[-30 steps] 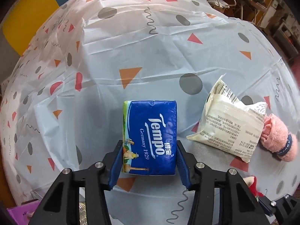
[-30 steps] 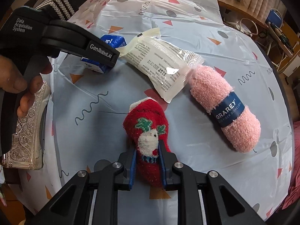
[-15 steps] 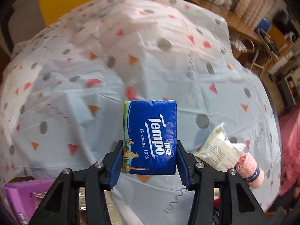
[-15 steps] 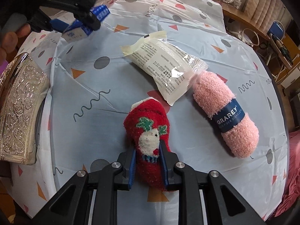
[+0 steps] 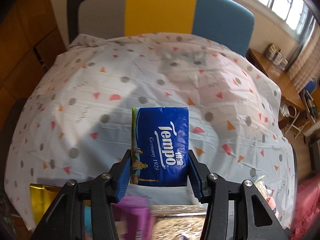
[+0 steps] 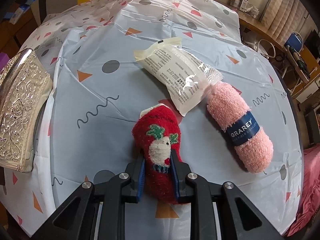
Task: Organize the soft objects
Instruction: 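Carry the Tempo tissue pack into the gold tray and open the left gripper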
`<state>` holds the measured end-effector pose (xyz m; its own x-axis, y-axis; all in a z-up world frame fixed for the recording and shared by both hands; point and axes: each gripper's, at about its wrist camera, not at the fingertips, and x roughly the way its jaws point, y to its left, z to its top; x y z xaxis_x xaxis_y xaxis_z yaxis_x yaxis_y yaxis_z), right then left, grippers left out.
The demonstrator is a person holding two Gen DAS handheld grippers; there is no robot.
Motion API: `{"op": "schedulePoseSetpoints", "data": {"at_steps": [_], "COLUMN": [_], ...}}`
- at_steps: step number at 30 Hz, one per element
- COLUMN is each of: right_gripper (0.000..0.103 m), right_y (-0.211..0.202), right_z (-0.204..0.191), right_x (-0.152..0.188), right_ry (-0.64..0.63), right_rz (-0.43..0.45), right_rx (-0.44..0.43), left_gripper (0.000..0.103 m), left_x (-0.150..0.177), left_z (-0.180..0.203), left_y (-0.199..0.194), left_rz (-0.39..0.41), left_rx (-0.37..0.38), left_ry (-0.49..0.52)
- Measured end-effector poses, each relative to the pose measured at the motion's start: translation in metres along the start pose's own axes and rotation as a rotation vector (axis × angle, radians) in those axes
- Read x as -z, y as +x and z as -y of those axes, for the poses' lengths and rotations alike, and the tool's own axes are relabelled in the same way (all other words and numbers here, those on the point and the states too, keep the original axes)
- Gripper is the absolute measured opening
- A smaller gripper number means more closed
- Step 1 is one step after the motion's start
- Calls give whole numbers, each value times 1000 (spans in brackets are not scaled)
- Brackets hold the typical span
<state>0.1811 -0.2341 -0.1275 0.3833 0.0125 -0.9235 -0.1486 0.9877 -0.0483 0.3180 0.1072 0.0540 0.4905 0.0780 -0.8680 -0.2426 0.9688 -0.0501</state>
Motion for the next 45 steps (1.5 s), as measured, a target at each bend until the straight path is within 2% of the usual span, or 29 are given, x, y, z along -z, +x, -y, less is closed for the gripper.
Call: {"op": "schedulePoseSetpoints", "data": {"at_steps": [4,11,15,21,26,29,33,39,43,45], "right_gripper": [22,22,22,22,22,22,22,22,22,22], "right_y": [1,-1,-2,-3,-3,-4,-5,-5,-5,-5], "right_z": [0,-5,-7,-9,-11,-14,-17,-19,-18,-18], "right_x": [-1,3,5,6,7,9,11,12,13,13], "right_ry": [-7,-31,-38,-43,-63,-77,-89,-98,-103,-106], "right_rz": [4,20,26,30,39,46,52,57,61,63], "right_rx": [9,37,45,53,71,85,100,115,118,119], "left_gripper": [52,52,52,52,52,52,52,53,54,60], "left_x": [3,28,59,123,169,190,210,217,215,215], "left_z": [-51,-133,-175,-221,-258,-278,-292,-288,-286,-285], "left_y": [-25,-41,-40,-35,-18,-2,16,47,56,55], "left_rz": [35,48,37,17,-22,-64,-103,-148,-136,-117], "left_rx": [-12,-57,-46,-5,-10,-47,-79,-61,-27,-10], "left_ry": [-31,-70,-112,-167,-221,-226,-204,-202,-256,-256]}}
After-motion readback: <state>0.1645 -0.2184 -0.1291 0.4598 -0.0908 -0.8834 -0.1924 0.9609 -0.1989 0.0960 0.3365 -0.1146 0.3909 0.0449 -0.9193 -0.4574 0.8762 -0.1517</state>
